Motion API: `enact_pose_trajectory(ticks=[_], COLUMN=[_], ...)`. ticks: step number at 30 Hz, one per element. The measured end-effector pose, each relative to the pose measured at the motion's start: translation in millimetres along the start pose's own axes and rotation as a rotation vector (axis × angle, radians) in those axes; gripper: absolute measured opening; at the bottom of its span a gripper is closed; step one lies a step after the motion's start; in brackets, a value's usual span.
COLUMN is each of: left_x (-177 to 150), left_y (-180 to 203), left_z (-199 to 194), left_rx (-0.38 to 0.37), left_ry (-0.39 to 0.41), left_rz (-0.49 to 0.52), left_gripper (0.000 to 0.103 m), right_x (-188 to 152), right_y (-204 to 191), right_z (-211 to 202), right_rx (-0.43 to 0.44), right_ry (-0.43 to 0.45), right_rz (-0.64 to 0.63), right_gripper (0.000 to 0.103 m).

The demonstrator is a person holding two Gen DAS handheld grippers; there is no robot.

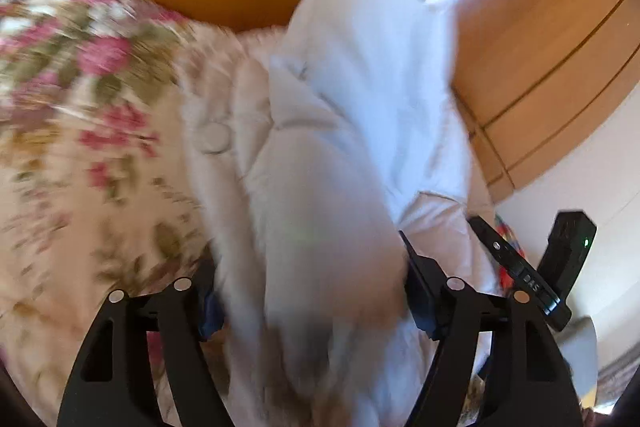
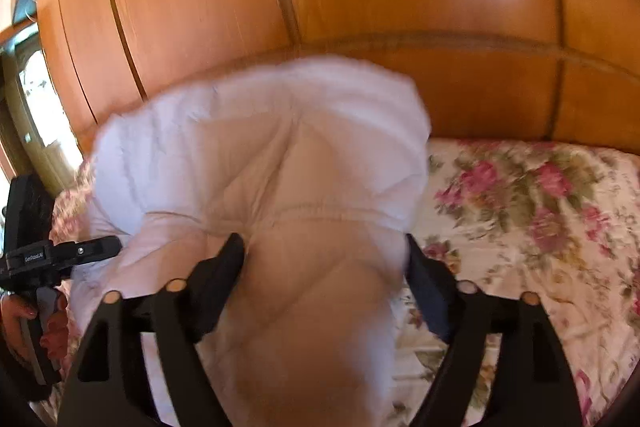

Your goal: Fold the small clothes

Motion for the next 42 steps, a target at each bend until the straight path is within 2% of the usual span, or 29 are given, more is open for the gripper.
enact_pose_trajectory(ticks=[3, 5, 8, 10, 12, 14, 15, 16, 18, 19, 23, 27, 28, 29, 30, 31, 32, 34, 36, 38, 40, 42], left_x=[0.9, 12.0, 42.1, 50.8, 66.2, 79.4, 90.1, 92.9, 90.3, 83.7, 75.5, 69.3, 67.6, 64.0, 57.7, 53.4, 48.9, 30.9, 7.5, -10.3, -32.3, -49.4], left_y=[12.3, 30.6, 77.6, 101.0, 107.4, 94.7, 83.4, 61.7, 25.4, 18.0, 7.8, 20.3, 29.2, 26.5, 31.6, 33.7, 36.7, 45.2, 53.0, 58.0, 61.7, 62.5], left_z=[-54.6, -75.2, -63.6, -42.0, -12.5, 16.6, 24.1, 39.1, 60.3, 62.7, 66.8, 56.8, 51.9, 50.2, 38.7, 30.1, 21.5, 2.8, -14.7, -26.3, -40.7, -50.4], left_rx=[0.02, 0.039, 0.051, 0.07, 0.133, 0.249, 0.288, 0.32, 0.287, 0.277, 0.294, 0.304, 0.303, 0.302, 0.296, 0.287, 0.277, 0.256, 0.268, 0.286, 0.317, 0.312], left_ry=[0.163, 0.228, 0.217, 0.199, 0.175, 0.154, 0.138, 0.102, 0.058, 0.063, 0.082, 0.091, 0.099, 0.11, 0.127, 0.141, 0.152, 0.161, 0.168, 0.173, 0.178, 0.172], left_rz=[0.047, 0.145, 0.294, 0.364, 0.402, 0.397, 0.369, 0.299, 0.175, 0.166, 0.184, 0.224, 0.233, 0.237, 0.239, 0.24, 0.241, 0.245, 0.258, 0.271, 0.264, 0.248], left_gripper=[0.069, 0.054, 0.053, 0.053, 0.053, 0.053, 0.051, 0.047, 0.047, 0.047, 0.047, 0.047, 0.047, 0.048, 0.051, 0.058, 0.07, 0.089, 0.089, 0.096, 0.099, 0.099], right_x=[7.3, 19.0, 32.8, 40.9, 46.7, 42.5, 40.0, 35.0, 28.7, 27.2, 21.2, 17.2, 17.8, 18.5, 18.0, 15.7, 12.6, 3.3, -5.0, -14.1, -25.3, -34.1], right_y=[-8.0, -16.5, -25.5, -36.5, -43.9, -44.6, -46.9, -48.5, -50.4, -52.2, -60.3, -58.0, -57.8, -57.3, -57.7, -61.0, -63.9, -70.2, -74.6, -76.3, -78.5, -81.9], right_z=[-26.9, -25.6, -9.6, 8.0, 26.5, 45.5, 54.3, 64.0, 76.7, 79.0, 93.9, 84.2, 76.2, 66.5, 57.9, 45.4, 36.1, 16.0, -3.9, -20.7, -36.0, -47.4], right_rx=[-0.016, -0.041, -0.048, -0.067, -0.076, -0.089, -0.094, -0.087, -0.07, -0.07, -0.118, -0.124, -0.123, -0.126, -0.134, -0.136, -0.134, -0.177, -0.189, -0.193, -0.196, -0.198], right_ry=[0.059, 0.046, -0.002, -0.033, -0.06, -0.099, -0.111, -0.117, -0.129, -0.13, -0.118, -0.071, -0.058, -0.052, -0.047, -0.036, -0.033, -0.047, -0.051, -0.057, -0.078, -0.092], right_rz=[-0.034, -0.055, -0.053, -0.08, -0.103, -0.12, -0.134, -0.147, -0.135, -0.131, -0.179, -0.182, -0.182, -0.18, -0.173, -0.166, -0.166, -0.172, -0.154, -0.123, -0.094, -0.078], right_gripper=[0.081, 0.068, 0.054, 0.051, 0.051, 0.054, 0.054, 0.054, 0.054, 0.055, 0.056, 0.058, 0.065, 0.076, 0.081, 0.082, 0.082, 0.082, 0.086, 0.091, 0.092, 0.094])
Point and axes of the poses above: each gripper's, at about its wrist camera, not at the fingertips, and z roughly the way its jaws point, y to its right, x to its top, the point moved 4 cm from there along z, roughly the way its jaws point, and after that the axes turned 2 degrees about -x, right-handed, at the moved point
